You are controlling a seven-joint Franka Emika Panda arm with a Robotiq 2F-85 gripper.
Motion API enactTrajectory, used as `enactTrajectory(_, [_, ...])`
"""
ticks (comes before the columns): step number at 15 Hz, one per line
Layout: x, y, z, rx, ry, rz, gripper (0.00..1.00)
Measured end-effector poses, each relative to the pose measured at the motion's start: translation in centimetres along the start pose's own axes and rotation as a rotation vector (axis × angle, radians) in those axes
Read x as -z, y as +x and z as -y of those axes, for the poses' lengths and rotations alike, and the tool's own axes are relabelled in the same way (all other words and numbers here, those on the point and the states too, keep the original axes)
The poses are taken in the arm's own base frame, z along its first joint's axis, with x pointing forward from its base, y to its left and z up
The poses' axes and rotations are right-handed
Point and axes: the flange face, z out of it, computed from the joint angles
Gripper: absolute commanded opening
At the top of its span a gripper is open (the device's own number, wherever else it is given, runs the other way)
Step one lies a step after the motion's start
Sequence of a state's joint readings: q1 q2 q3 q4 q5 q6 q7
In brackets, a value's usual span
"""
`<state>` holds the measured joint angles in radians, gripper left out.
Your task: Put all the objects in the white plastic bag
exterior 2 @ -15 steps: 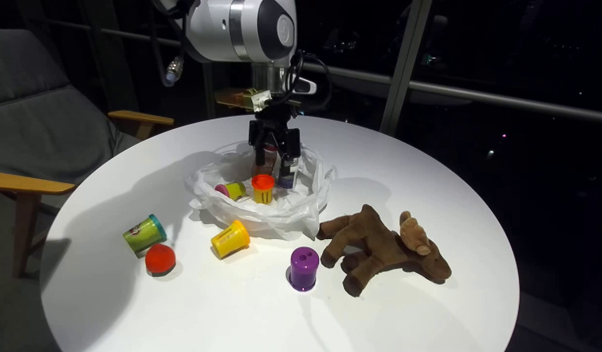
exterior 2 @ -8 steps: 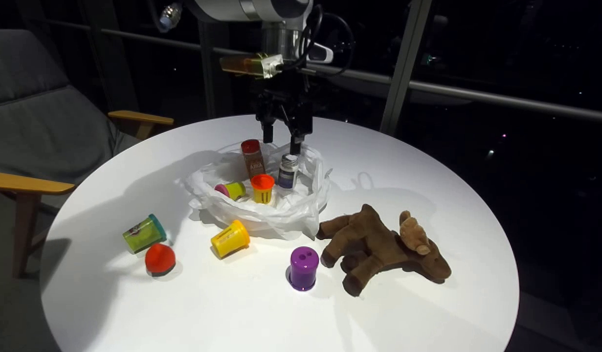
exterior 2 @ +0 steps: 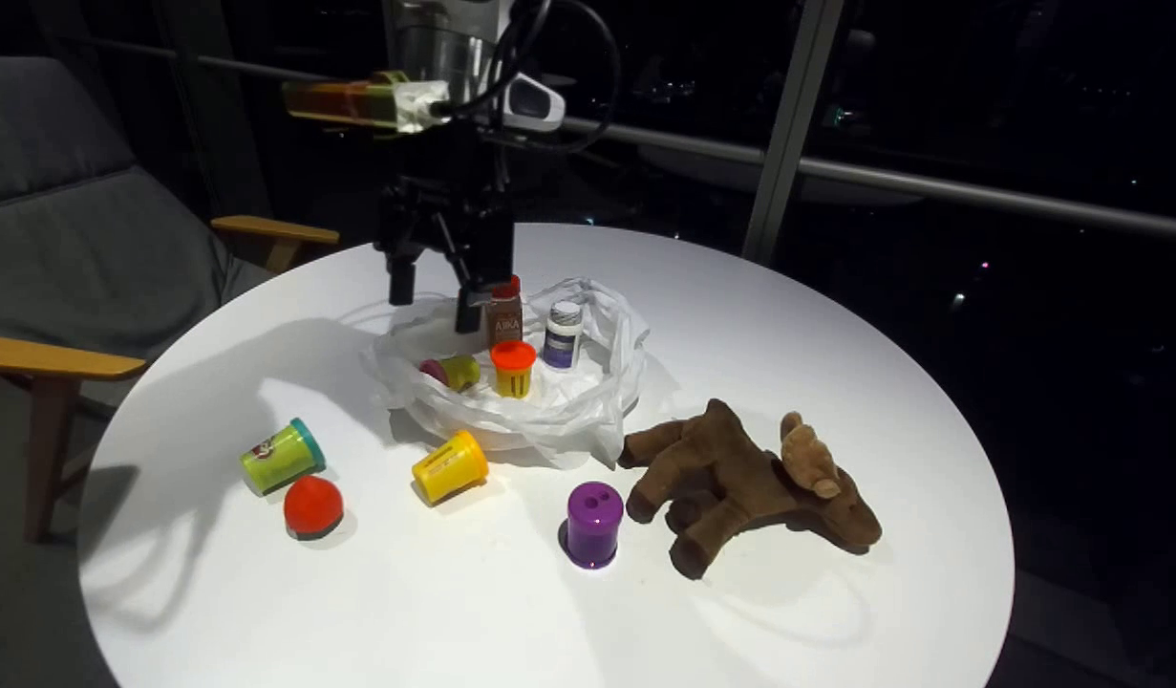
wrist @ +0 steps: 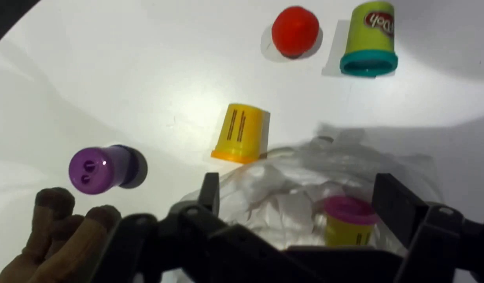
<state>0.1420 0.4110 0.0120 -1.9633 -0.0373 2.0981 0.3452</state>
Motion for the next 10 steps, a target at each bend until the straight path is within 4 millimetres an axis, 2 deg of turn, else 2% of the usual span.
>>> enactTrajectory(5, [-5.0, -7.1, 3.8, 0.091, 0.033, 0.021, 1.00])
enactTrajectory(10, [-8.3, -11.3, 7.5, 0.152, 0.060, -0.009, 1.00])
